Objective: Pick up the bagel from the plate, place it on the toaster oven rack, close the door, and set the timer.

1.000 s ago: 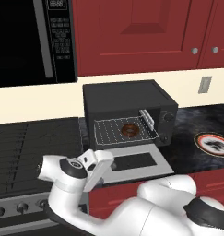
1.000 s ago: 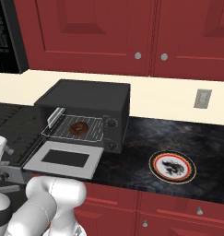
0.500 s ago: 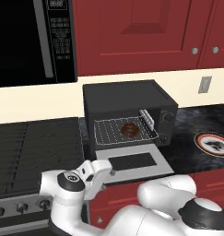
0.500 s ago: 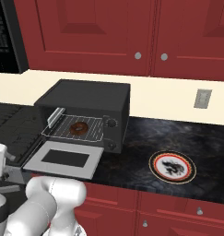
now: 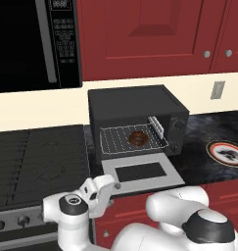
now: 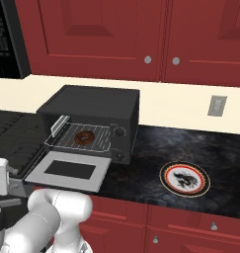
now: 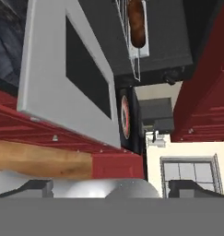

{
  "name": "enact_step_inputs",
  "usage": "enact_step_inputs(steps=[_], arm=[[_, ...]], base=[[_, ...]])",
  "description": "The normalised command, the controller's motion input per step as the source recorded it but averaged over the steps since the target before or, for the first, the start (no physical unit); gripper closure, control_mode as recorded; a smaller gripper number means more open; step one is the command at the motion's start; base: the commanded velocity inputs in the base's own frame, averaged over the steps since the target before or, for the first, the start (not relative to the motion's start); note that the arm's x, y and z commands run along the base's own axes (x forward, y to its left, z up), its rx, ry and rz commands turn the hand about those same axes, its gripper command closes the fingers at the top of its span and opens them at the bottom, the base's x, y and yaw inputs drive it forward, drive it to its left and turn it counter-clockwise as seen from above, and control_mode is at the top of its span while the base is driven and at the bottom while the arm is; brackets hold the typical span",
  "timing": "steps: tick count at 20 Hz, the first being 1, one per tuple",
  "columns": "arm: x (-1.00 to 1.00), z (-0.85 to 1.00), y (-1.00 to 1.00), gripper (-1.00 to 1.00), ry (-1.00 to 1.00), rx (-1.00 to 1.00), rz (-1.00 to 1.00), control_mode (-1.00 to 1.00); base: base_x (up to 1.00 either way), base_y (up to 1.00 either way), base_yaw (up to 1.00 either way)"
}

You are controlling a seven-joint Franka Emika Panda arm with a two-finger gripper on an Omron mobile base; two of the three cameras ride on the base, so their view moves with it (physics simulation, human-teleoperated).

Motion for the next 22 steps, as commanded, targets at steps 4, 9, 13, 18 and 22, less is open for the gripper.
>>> enact_step_inputs(steps=[4, 9, 13, 18, 22], arm=[[0.25, -0.09, 0.02, -1.00, 0.10, -0.14, 0.08, -1.00], [0.14, -0.16, 0.00, -1.00, 0.11, -0.13, 0.12, -1.00], [0.02, -0.28, 0.00, -1.00, 0.08, -0.12, 0.12, -1.00], [0.00, -0.15, 0.00, -1.00, 0.03, -0.07, 0.09, -1.00], [0.00, 0.00, 0.00, -1.00, 0.00, 0.00, 0.06, -1.00]], base=[[0.00, 0.00, 0.00], [0.00, 0.00, 0.00], [0.00, 0.00, 0.00], [0.00, 0.00, 0.00], [0.00, 0.00, 0.00]])
